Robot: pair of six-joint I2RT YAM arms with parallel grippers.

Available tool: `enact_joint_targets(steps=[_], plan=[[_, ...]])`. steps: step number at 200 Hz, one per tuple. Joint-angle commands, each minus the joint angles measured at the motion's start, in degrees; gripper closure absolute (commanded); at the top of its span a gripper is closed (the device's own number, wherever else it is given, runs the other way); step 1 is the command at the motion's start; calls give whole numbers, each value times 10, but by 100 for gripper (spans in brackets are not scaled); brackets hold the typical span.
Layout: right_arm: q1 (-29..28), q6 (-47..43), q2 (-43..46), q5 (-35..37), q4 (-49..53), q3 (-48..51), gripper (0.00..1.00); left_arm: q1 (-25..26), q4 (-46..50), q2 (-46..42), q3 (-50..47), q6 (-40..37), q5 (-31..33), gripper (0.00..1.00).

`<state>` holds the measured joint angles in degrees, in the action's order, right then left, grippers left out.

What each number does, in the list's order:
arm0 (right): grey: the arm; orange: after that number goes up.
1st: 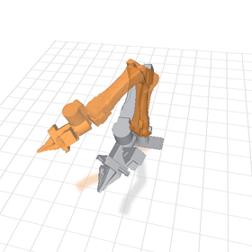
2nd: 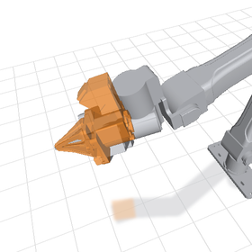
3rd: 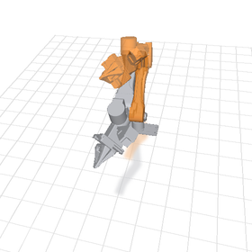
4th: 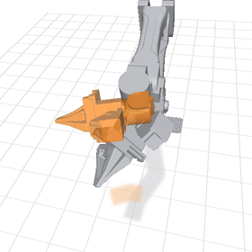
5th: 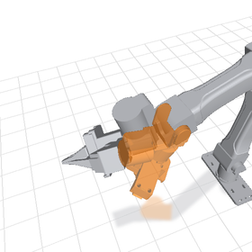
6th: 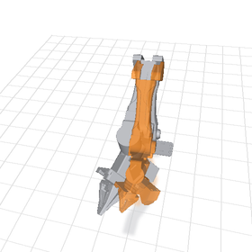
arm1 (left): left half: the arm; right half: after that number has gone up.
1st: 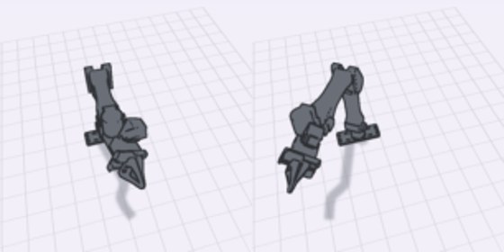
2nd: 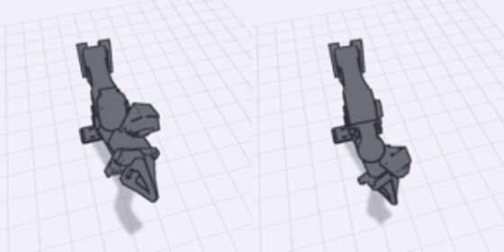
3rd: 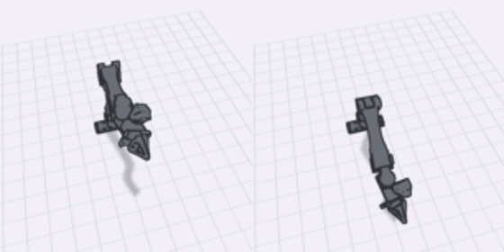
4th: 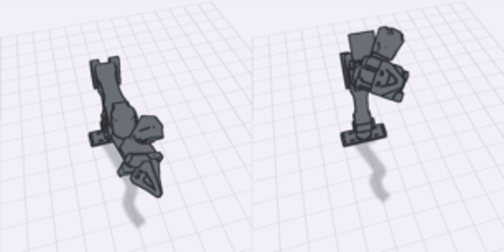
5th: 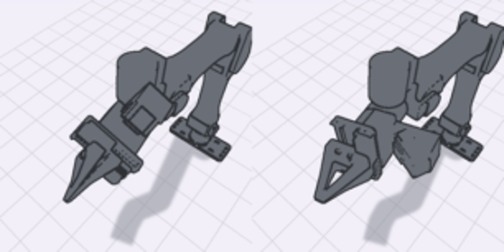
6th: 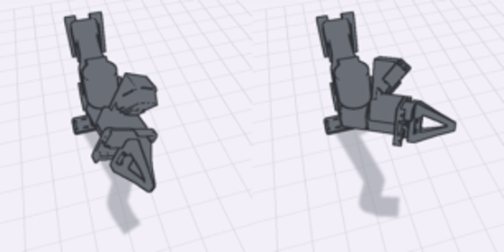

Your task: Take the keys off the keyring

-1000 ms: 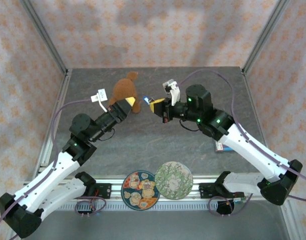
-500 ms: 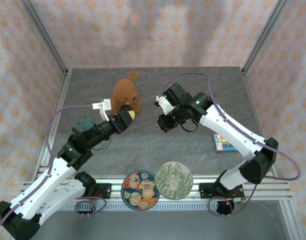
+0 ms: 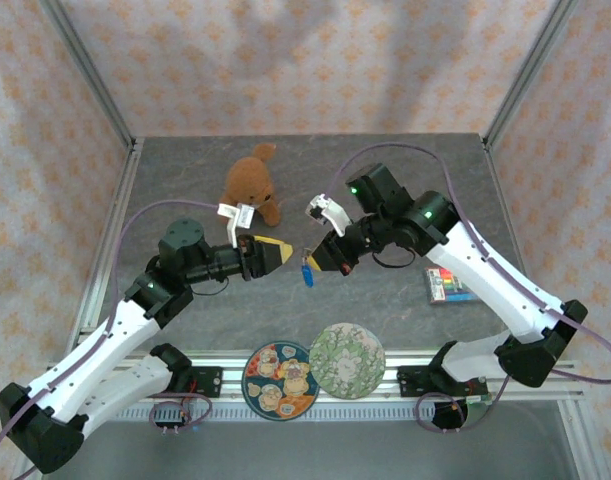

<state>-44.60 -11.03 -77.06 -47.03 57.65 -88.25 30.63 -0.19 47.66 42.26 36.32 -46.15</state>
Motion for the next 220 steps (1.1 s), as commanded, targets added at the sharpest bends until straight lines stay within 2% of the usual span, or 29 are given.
enact_joint_targets(steps=[1,69,94,114,148,166,183,196,220], plan=[[-3,-15,3,-37,-16,8,100,4,-42,2,22,-8,-63,52],[-3,-4,16,-47,-42,19,100,29,-63,30,39,-6,-105,58],[-3,-2,22,-45,-48,22,100,35,-66,31,41,-6,-108,68],[-3,-2,23,-51,-49,23,100,38,-75,36,43,-5,-113,84],[-3,1,27,-52,-55,28,100,44,-95,41,43,2,-115,100],[-3,5,29,-53,-59,32,100,44,-91,41,45,-3,-108,100],[-3,15,36,-47,-68,39,90,44,-89,32,42,-10,-88,100],[2,30,52,-51,-89,53,78,45,-93,27,39,-11,-77,100],[11,64,88,-67,-154,93,73,44,-92,23,43,-13,-64,100]])
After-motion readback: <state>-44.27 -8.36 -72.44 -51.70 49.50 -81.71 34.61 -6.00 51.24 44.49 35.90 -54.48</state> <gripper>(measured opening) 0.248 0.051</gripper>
